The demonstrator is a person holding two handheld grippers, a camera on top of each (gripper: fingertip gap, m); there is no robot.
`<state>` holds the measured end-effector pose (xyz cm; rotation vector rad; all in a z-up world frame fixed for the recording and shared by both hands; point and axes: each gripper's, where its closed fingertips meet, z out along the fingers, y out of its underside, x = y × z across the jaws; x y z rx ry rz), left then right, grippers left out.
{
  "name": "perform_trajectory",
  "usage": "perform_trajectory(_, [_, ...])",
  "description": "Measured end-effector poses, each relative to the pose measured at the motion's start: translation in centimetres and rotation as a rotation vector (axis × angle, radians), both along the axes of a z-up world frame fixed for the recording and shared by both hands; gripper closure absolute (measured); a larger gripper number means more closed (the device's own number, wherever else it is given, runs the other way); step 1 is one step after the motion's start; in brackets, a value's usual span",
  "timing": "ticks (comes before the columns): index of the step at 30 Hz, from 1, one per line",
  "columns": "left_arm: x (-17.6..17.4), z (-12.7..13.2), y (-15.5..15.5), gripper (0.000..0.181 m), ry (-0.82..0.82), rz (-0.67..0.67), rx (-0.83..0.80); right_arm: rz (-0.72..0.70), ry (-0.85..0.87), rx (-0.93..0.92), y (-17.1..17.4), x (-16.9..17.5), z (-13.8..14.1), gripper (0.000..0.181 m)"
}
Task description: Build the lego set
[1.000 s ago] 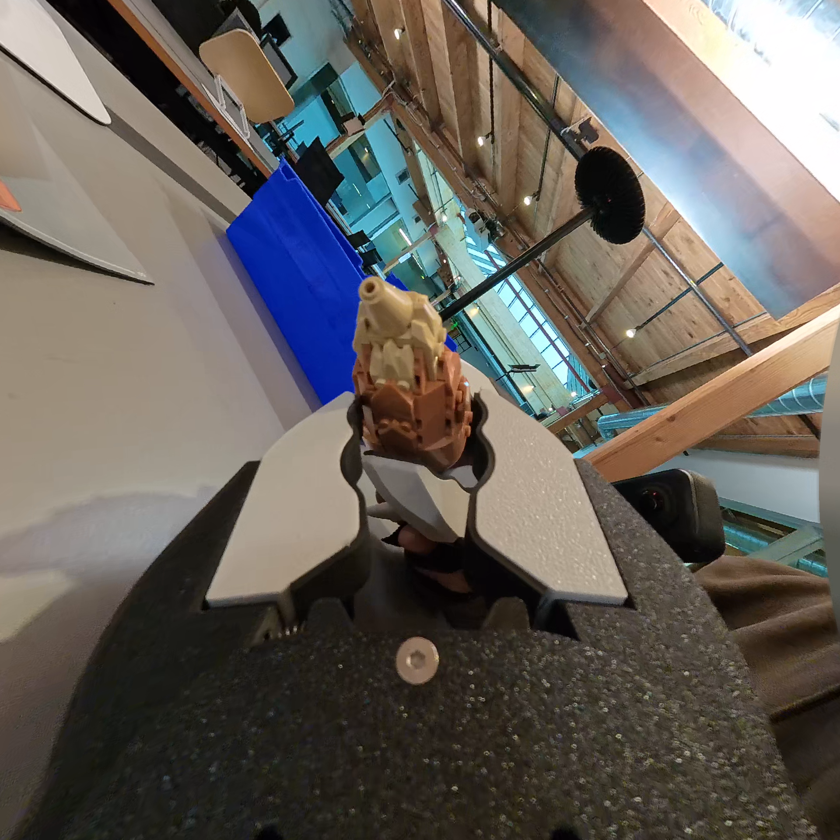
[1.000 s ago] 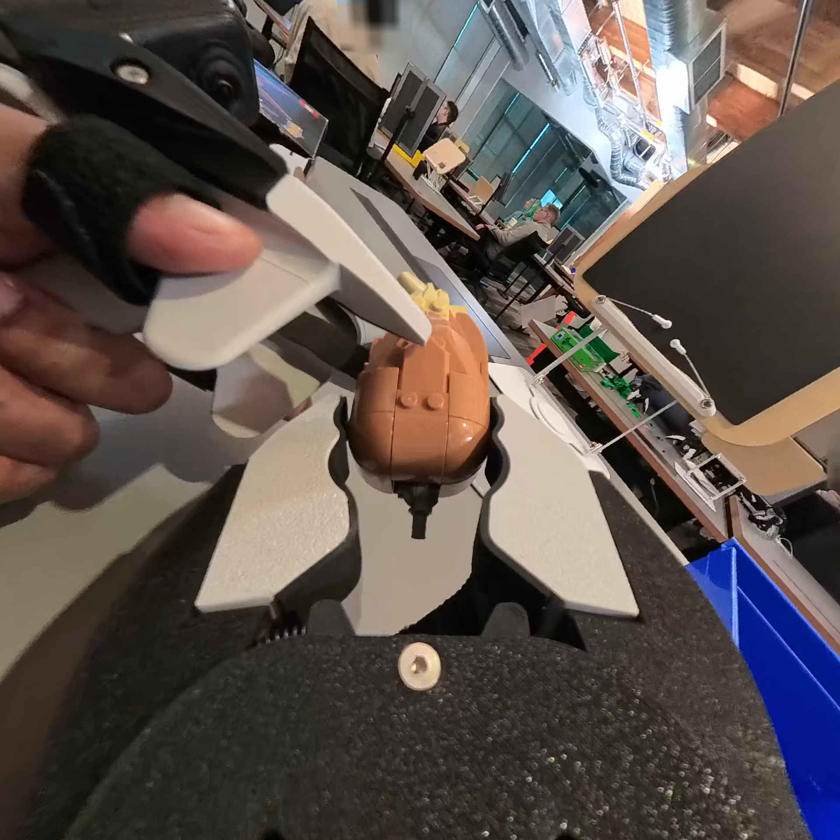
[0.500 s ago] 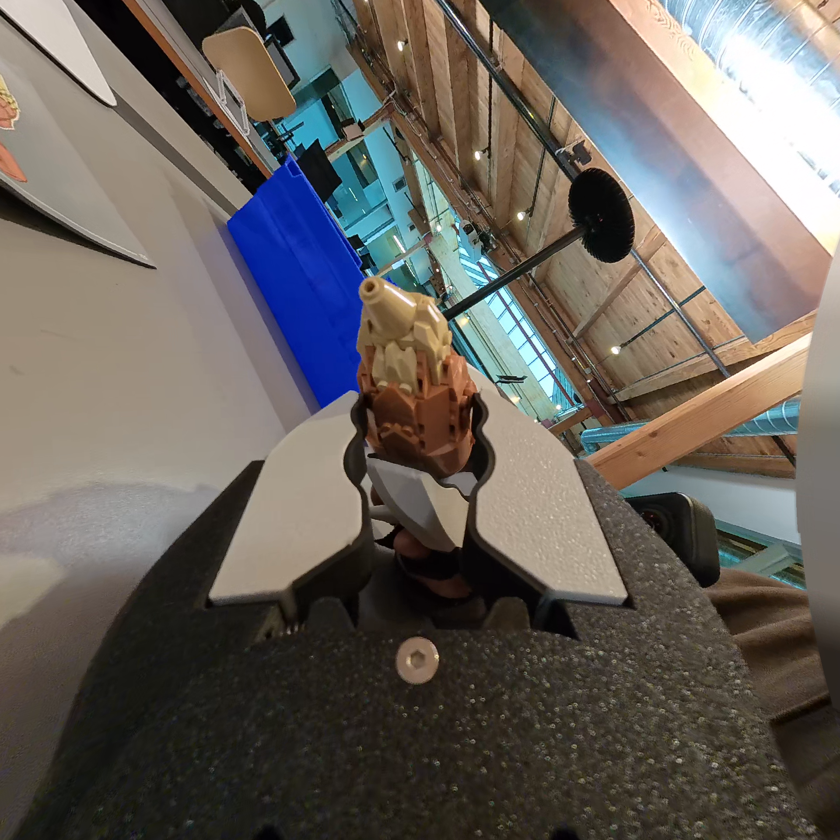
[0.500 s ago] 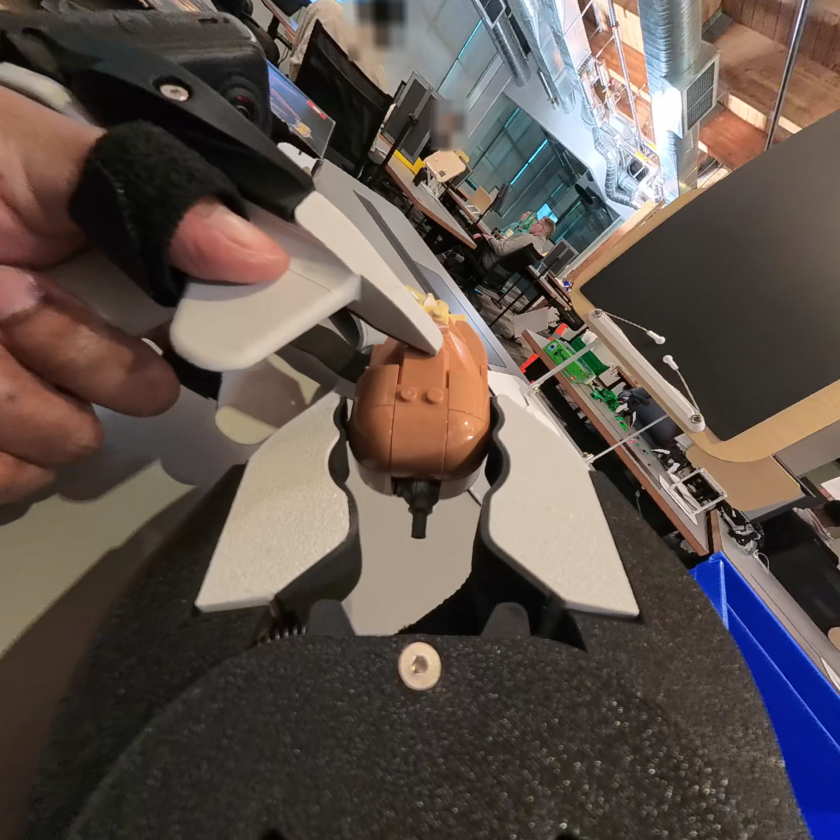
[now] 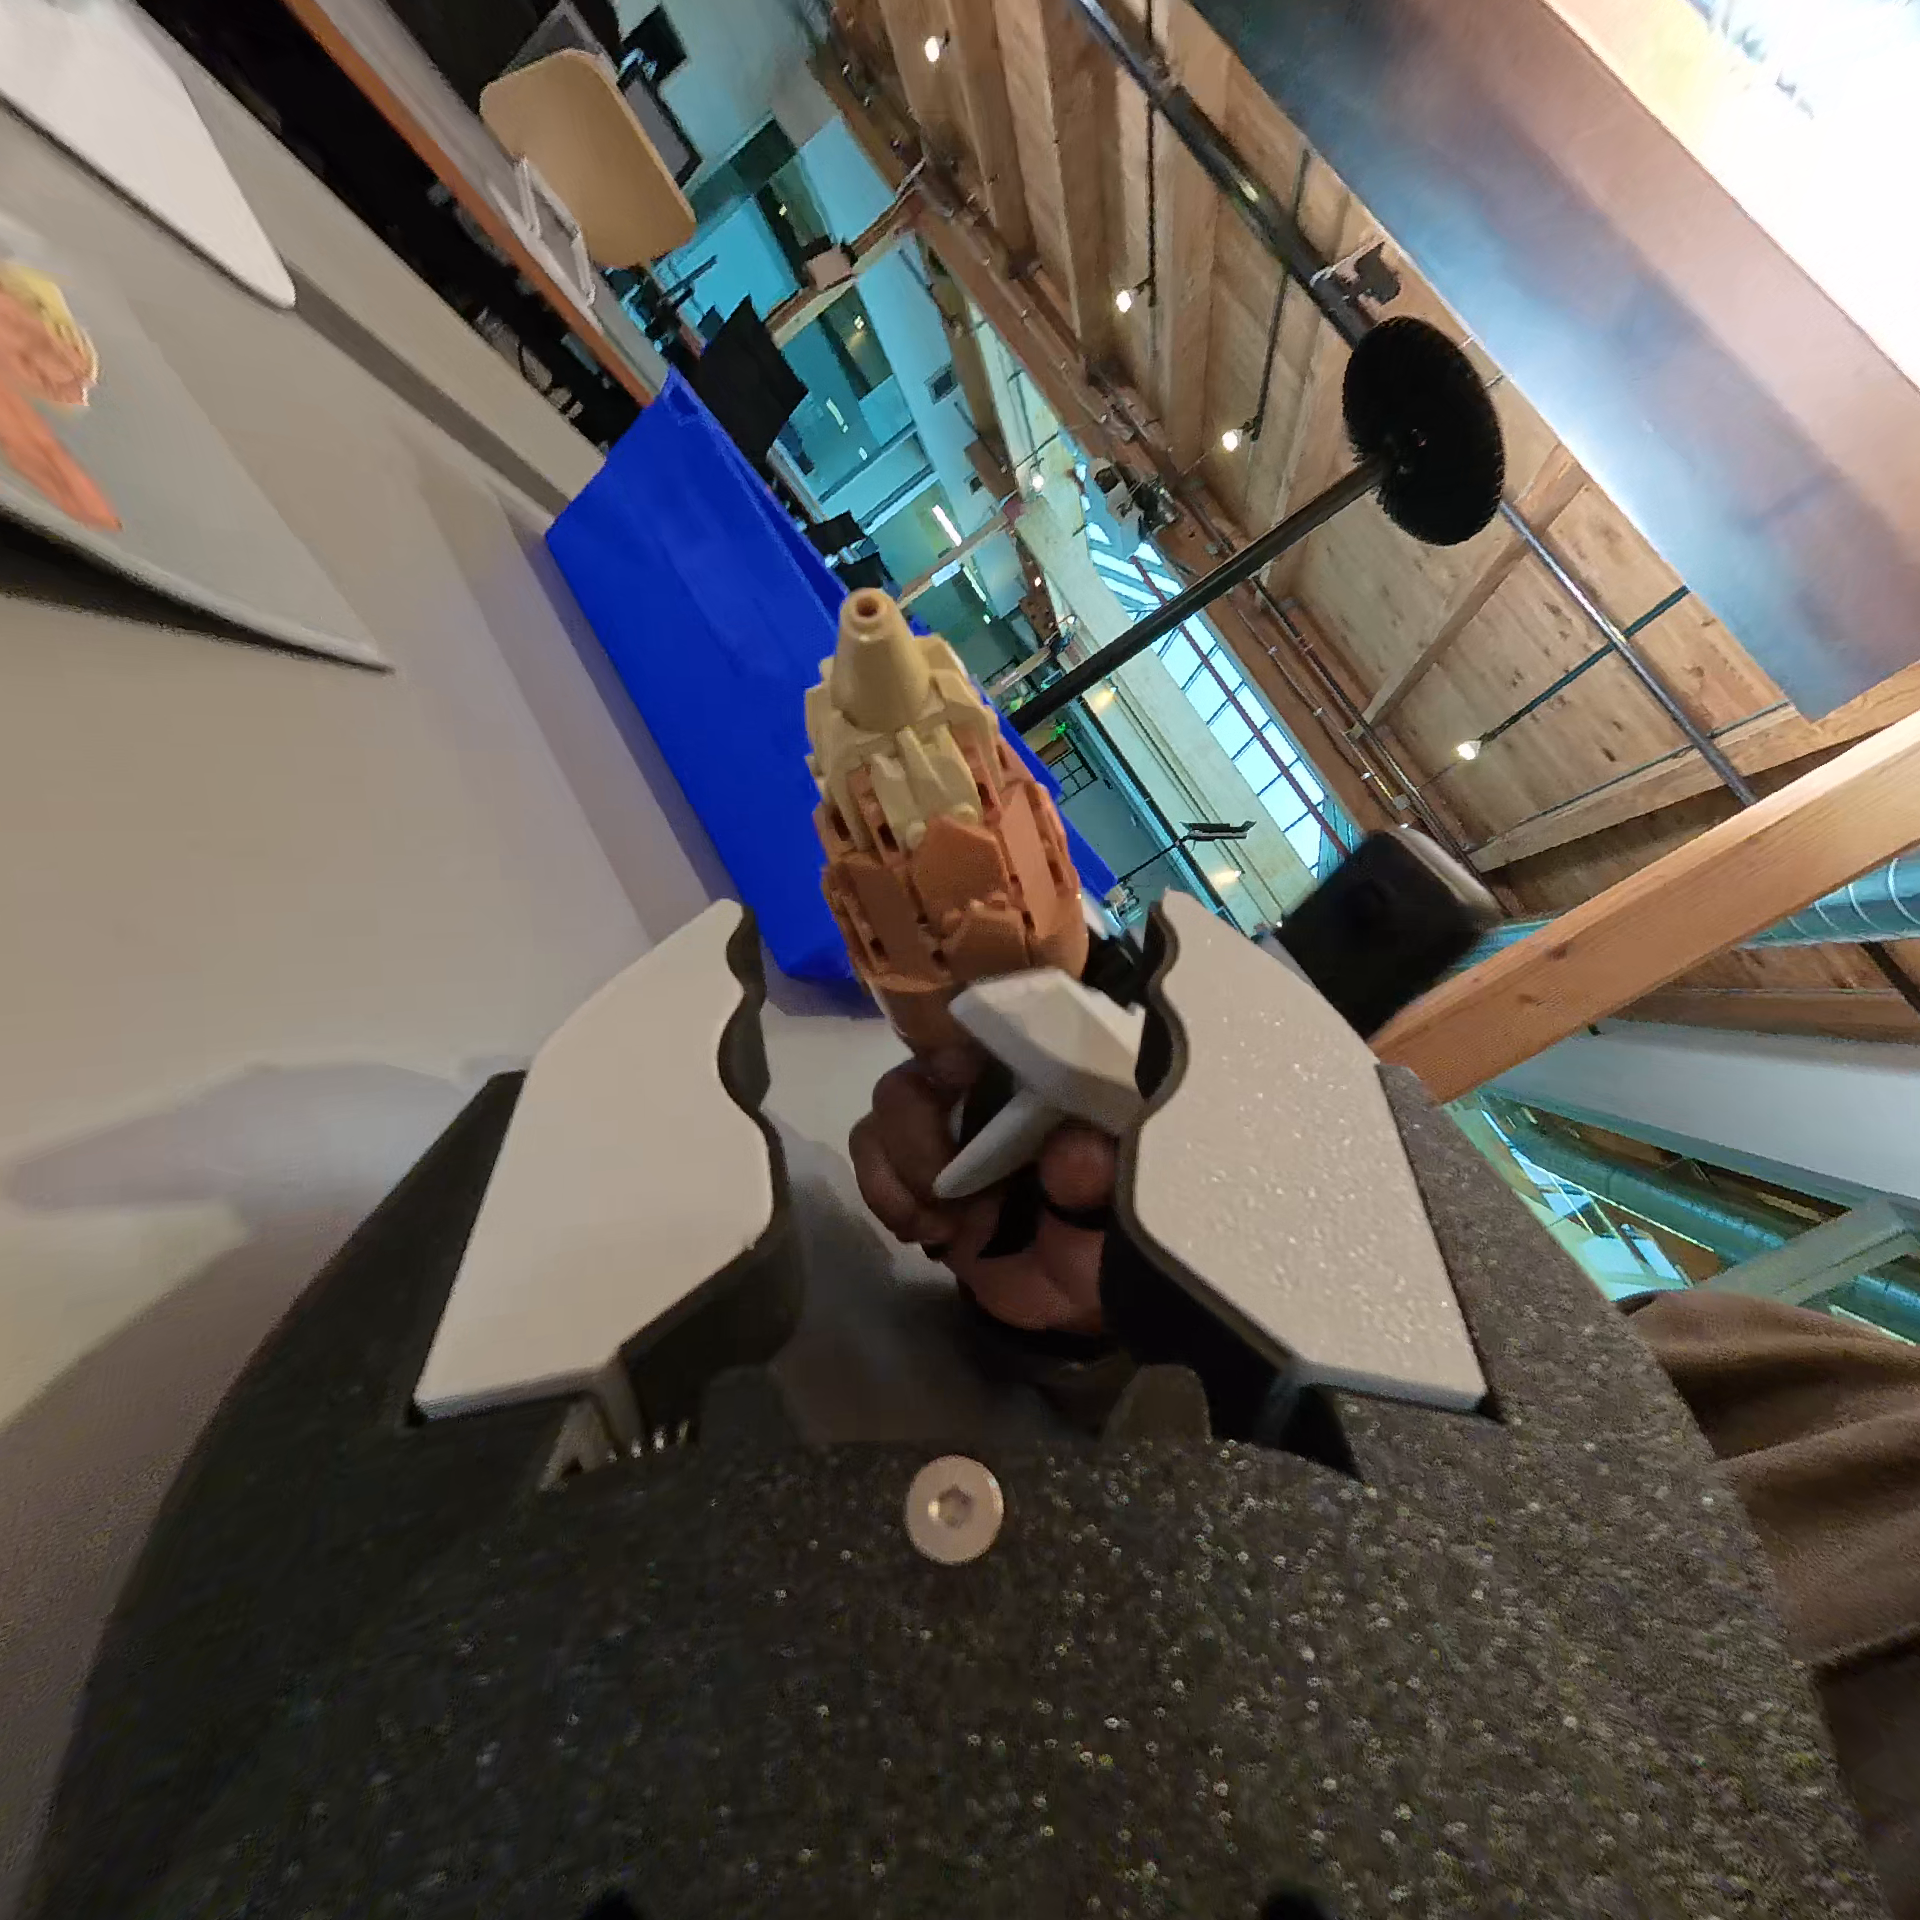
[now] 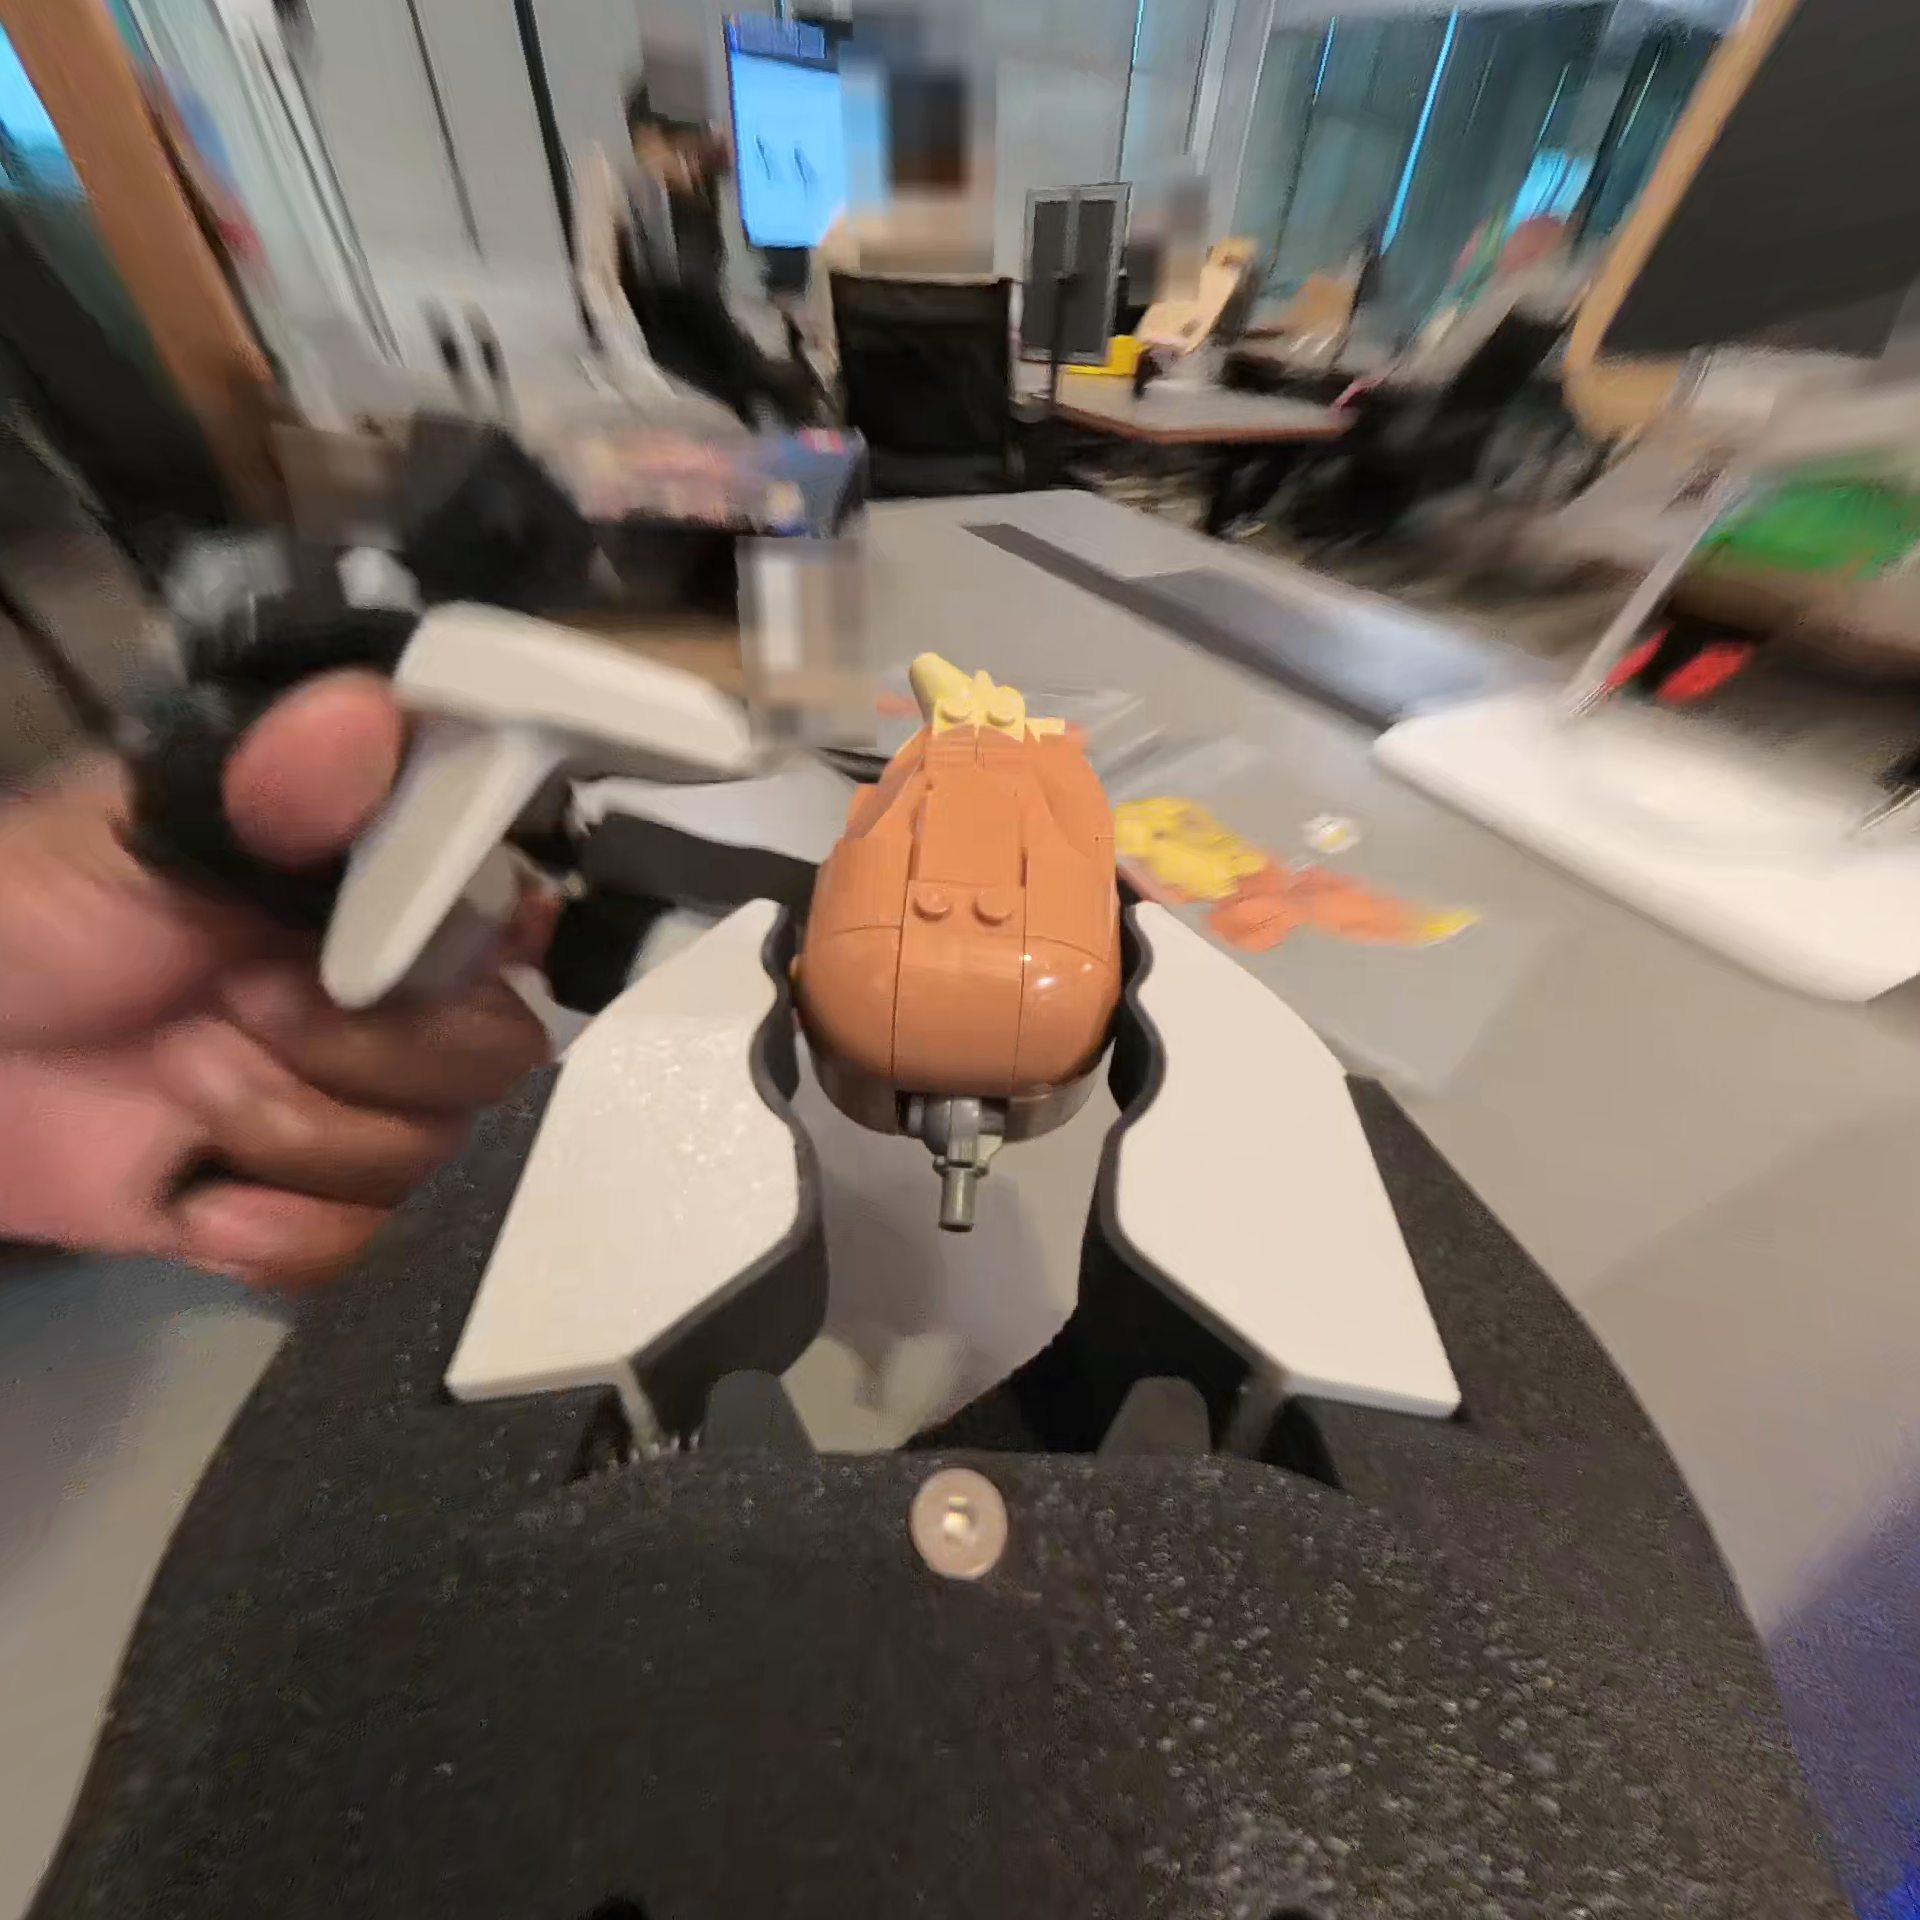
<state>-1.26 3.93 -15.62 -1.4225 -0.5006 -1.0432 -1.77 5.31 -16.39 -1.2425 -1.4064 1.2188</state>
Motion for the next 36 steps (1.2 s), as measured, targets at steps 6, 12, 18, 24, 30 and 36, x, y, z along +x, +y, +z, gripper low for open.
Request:
perform_trajectory(6, [-1.5, 1.9, -1.9, 0.11, 0.185, 0.025, 0.115, 0.184, 0.052, -0.587, -0.8, 0.3, 2.1, 0.123])
perform_trajectory(12, [-3.1, 3.1, -3.5, 0.107, 0.626, 0.027, 0.235, 0.272, 0.063, -0.82, -1.8, 0.6, 2.6, 0.123])
perform_trajectory(18, [-2.4, 3.6, -4.1, 0.098, 0.953, -0.153, 0.413, 0.458, 0.034, -0.996, -4.6, 0.9, 3.2, 0.122])
perform_trajectory(24, [-1.5, 4.6, -4.7, 0.097, 1.029, -0.356, 0.65, 0.581, 0.058, -1.1, -6.8, 1.1, 4.2, 0.122])
perform_trajectory(30, [0.7, 3.7, -5.9, 0.104, 1.098, -0.554, 0.813, 0.661, 0.081, -1.179, -8.0, 1.1, 4.8, 0.123])
perform_trajectory(36, [1.3, 4.3, -6.0, 0.106, 1.009, -0.621, 0.882, 0.706, 0.071, -1.245, -8.9, 0.9, 4.6, 0.122])
